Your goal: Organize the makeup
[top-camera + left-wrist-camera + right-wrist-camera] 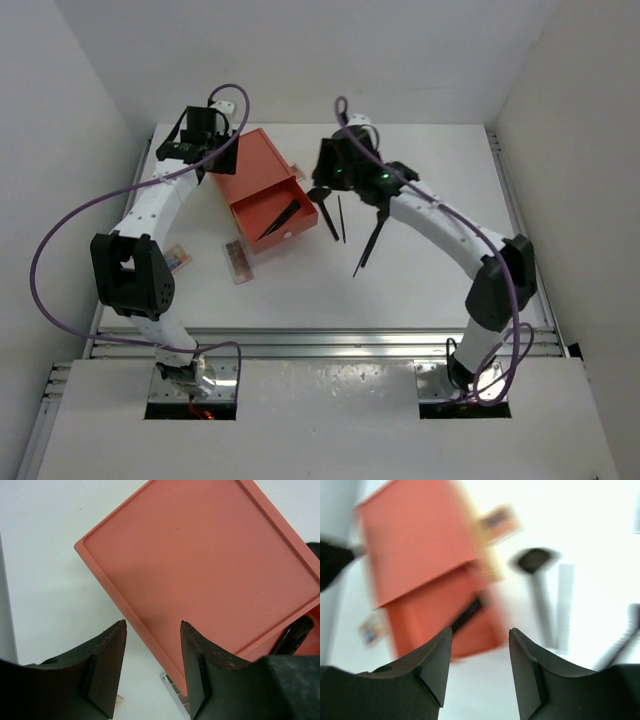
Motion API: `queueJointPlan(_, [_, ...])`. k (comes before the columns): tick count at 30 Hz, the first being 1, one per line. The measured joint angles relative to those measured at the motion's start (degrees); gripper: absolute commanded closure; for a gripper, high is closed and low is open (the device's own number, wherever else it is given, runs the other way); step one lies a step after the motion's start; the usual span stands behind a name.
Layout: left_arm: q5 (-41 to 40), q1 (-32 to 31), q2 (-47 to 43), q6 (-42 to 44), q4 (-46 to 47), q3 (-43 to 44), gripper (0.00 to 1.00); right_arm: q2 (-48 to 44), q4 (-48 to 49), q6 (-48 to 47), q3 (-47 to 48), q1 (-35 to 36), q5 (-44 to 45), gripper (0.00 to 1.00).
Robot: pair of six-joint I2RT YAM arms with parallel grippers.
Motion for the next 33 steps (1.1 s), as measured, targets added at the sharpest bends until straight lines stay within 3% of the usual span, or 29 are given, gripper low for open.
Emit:
queueJointPlan(5, [0.0, 0.6, 0.0, 0.9, 0.0, 0.0, 0.47, -4.0, -7.9, -2.3, -5.6, -11.1, 0.2, 0.58])
queueJointPlan(9, [0.0, 0.8, 0.0, 1.6, -0.1, 0.0, 0.47, 0.5, -14.3, -1.8, -10.8, -16.0, -1.4, 0.58])
queueJointPlan(18, [0.0, 0.9, 0.0, 2.3, -0.2, 0.0, 0.46, 13.5, -19.0, -1.6, -7.6, -19.0, -6.2, 0.66])
queueJointPlan(22, [-0.2, 1.0, 0.0, 2.6, -0.2, -0.1, 0.46, 15.2, -19.2, -0.8, -6.7, -19.2, -6.9, 0.71])
queueJointPlan(33, [0.0, 2.0, 0.0, 2.8, -0.2, -0.4, 0.46, 17.9, -20.0, 1.2, -6.7, -20.1, -7.9, 0.71])
